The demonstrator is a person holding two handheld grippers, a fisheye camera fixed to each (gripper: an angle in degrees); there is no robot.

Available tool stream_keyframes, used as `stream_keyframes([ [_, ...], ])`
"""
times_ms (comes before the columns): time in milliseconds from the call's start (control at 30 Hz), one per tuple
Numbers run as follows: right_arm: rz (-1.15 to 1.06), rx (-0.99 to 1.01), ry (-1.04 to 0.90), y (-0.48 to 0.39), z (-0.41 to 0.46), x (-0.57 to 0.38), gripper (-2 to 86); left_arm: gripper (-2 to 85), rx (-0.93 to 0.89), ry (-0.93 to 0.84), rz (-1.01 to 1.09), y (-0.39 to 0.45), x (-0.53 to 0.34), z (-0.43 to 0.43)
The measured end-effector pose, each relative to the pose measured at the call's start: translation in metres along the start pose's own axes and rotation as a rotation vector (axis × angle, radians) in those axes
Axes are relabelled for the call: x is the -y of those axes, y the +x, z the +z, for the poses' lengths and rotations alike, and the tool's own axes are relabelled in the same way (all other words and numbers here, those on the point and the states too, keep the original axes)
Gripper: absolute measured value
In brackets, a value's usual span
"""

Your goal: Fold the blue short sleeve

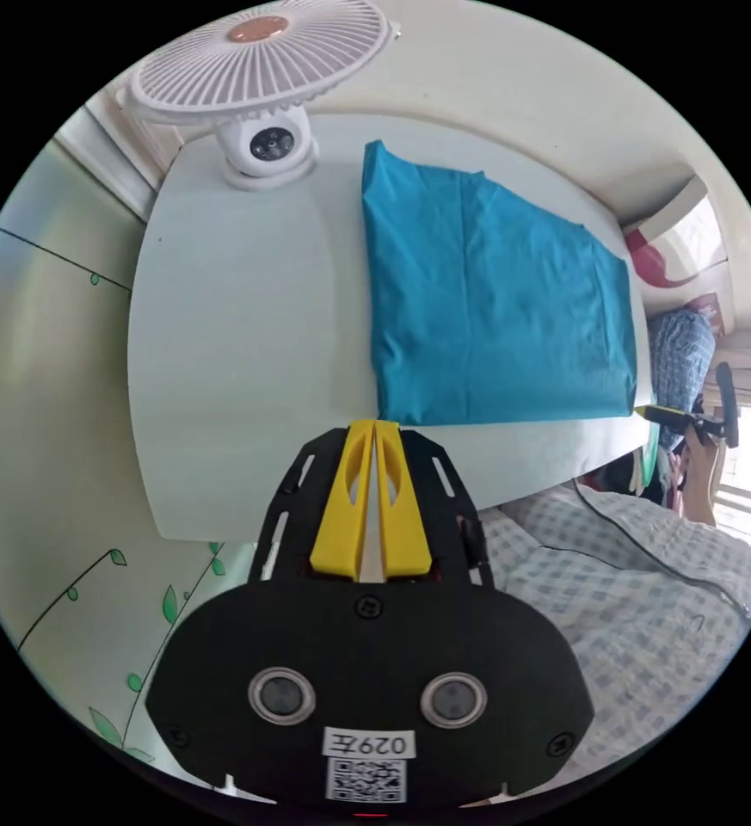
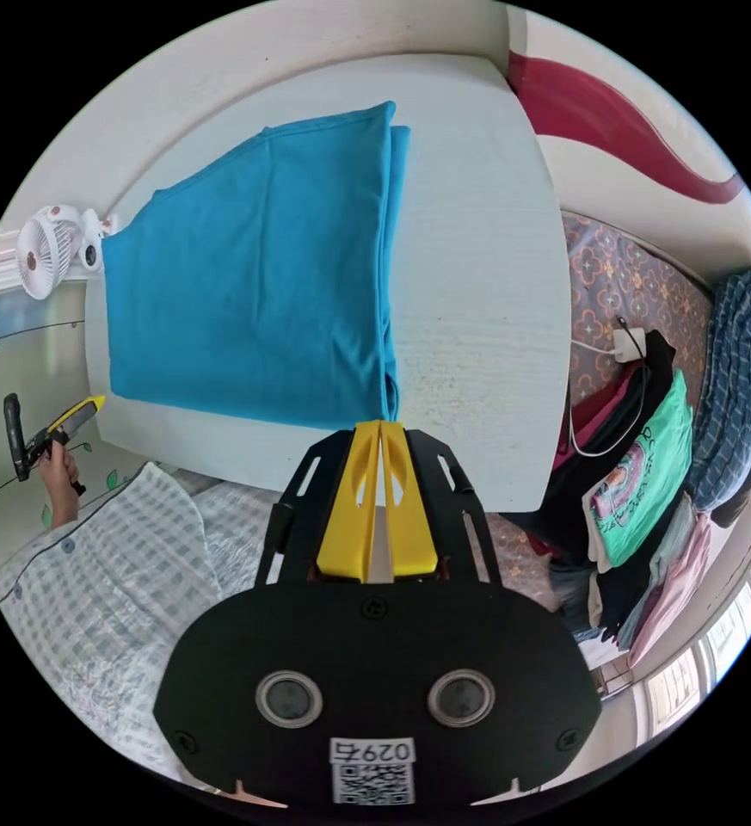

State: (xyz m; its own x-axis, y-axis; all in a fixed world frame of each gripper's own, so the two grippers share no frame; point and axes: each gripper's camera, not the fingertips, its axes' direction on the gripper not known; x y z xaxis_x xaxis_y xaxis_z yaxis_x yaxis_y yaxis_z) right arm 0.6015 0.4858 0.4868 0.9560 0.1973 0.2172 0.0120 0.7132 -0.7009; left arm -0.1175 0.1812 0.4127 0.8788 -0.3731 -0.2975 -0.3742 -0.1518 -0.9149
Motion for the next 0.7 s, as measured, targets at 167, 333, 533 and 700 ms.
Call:
stream_keyframes([
  [167, -0.048, -0.047, -0.068, 0.004, 0.019, -0.03, -0.5, -1.0, 0.009, -0.043, 0.027, -0.013, 0.009, 0.028],
  [333, 0.044, 0.099, -0.061, 0.045, 0.021, -0.066, -0.4, -1.0, 0.032, -0.095, 0.046, -0.037, 0.001, 0.046],
  [533, 0.174, 0.316, 0.08, 0.097, 0.019, -0.15, 0.6, -1.0, 0.043, -0.066, -0.046, -0.074, -0.021, 0.033],
  [700, 0.357, 0.647, 0.178, 0.131, 0.058, -0.201, 6.9, -1.0, -0.09, -0.05, -0.084, -0.089, -0.028, 0.038],
])
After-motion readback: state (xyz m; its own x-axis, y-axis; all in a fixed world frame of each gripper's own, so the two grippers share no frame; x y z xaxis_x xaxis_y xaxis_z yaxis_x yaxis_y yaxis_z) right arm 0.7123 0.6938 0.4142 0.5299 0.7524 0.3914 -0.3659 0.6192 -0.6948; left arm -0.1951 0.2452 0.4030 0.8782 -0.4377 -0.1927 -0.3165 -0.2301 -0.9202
